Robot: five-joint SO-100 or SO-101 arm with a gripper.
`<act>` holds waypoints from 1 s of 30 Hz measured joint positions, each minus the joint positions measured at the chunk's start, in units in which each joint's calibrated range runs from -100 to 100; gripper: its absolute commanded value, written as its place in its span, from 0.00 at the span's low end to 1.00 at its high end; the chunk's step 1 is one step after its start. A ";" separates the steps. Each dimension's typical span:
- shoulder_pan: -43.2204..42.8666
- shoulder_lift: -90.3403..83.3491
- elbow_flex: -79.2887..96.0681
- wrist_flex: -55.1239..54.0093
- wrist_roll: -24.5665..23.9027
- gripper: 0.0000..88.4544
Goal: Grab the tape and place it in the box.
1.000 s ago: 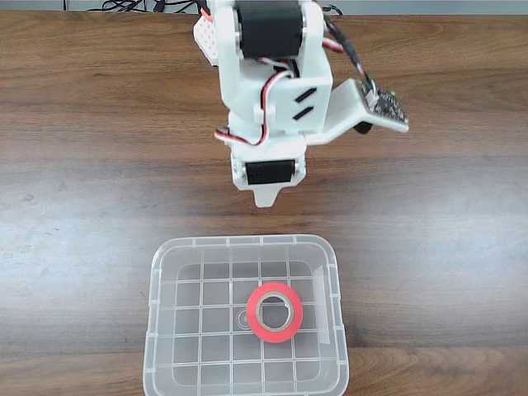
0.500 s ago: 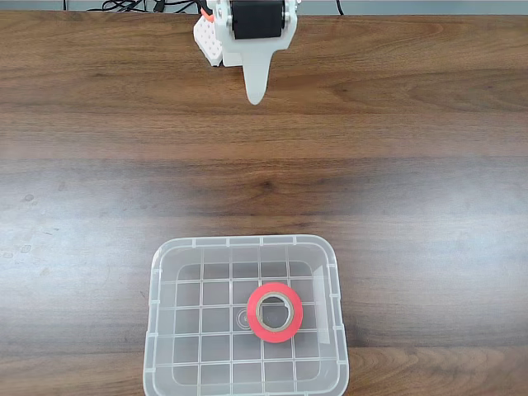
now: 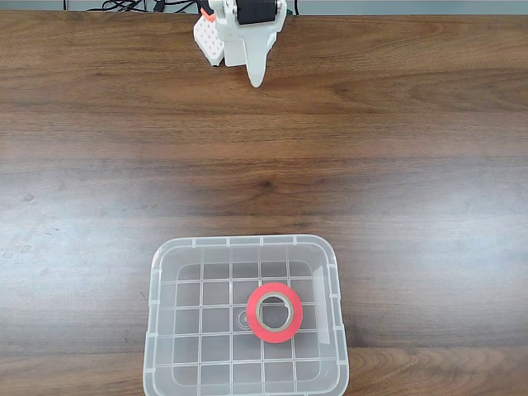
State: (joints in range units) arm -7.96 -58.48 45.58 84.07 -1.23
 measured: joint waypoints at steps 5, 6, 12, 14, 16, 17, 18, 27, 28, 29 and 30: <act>0.00 -13.31 19.40 -9.41 0.05 0.01; 0.00 -15.91 23.10 -10.68 0.05 0.01; 0.00 -28.13 39.35 -13.56 0.05 0.01; 0.00 -31.31 42.51 -13.64 0.05 0.01; 0.60 -34.32 45.13 -13.64 0.05 0.01; 1.35 -35.66 46.30 -13.64 0.05 0.01; 2.25 -37.00 47.47 -13.64 0.05 0.01; 6.24 -39.68 51.35 -13.64 0.05 0.01; 6.31 -39.68 51.35 -13.64 0.05 0.02; 6.31 -39.68 51.35 -13.64 0.05 0.02; 6.31 -39.68 51.35 -13.64 0.05 0.02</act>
State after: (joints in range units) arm -1.65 -98.16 96.93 70.42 -1.17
